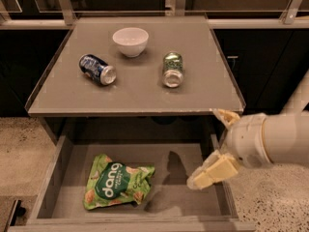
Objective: Pick green rice chip bag from top drawer and place on counter
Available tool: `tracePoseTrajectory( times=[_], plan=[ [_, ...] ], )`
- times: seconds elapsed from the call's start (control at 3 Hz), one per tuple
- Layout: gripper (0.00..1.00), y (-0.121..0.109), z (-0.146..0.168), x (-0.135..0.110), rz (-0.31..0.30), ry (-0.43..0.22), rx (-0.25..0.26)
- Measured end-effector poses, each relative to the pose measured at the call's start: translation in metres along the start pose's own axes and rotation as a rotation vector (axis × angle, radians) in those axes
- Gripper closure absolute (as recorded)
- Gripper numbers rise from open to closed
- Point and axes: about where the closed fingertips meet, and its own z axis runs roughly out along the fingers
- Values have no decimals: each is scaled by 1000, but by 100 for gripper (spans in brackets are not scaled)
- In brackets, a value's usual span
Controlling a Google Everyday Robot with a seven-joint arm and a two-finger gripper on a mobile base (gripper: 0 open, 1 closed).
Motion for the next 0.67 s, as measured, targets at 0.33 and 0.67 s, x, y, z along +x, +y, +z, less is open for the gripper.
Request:
tracePoseTrajectory(
  times=[0.33, 0.67],
  plan=[
    [0, 29, 36, 30, 50, -97, -45],
    [0, 39, 69, 59, 92, -147, -72]
  ],
)
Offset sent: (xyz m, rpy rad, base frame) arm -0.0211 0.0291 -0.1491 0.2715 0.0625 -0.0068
